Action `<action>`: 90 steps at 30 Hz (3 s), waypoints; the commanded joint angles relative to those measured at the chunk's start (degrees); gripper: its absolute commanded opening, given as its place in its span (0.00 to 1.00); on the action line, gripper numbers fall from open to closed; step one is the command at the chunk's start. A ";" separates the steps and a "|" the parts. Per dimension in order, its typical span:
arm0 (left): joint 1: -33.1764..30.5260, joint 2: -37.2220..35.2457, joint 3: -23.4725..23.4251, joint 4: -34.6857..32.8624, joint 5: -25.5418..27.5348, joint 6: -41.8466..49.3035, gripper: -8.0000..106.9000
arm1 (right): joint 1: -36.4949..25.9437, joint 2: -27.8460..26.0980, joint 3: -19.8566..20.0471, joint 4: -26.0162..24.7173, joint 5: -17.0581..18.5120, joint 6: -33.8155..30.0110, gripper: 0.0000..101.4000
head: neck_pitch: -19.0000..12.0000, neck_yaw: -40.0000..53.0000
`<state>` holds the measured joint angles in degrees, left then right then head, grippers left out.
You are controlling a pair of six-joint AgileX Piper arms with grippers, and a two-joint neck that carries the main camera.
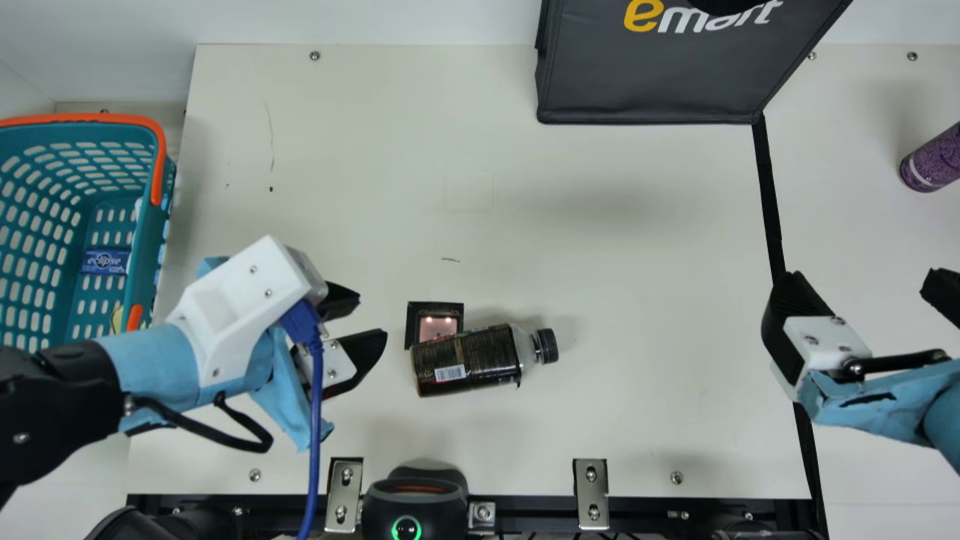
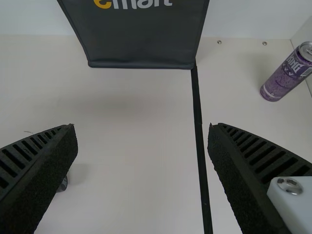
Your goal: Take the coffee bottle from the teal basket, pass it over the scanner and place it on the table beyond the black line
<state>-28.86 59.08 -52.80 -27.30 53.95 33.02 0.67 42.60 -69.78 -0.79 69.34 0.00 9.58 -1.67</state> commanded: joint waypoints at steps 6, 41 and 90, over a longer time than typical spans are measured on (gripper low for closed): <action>0.13 1.10 -0.62 -0.73 -0.13 1.11 0.64 | 0.00 0.00 0.00 0.00 0.01 0.00 0.94 | -1.66 0.09; -21.81 19.82 -15.22 13.00 -5.32 -11.04 0.85 | 0.00 0.00 0.00 0.00 0.01 0.00 0.94 | -1.66 0.09; -28.84 48.30 -34.31 20.93 7.27 -13.71 0.85 | 0.00 0.00 0.00 0.00 0.01 0.00 0.94 | -1.66 0.09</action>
<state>-57.61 107.09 -87.03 -6.51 61.13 19.53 0.67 42.60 -69.78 -0.79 69.35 0.00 9.58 -1.67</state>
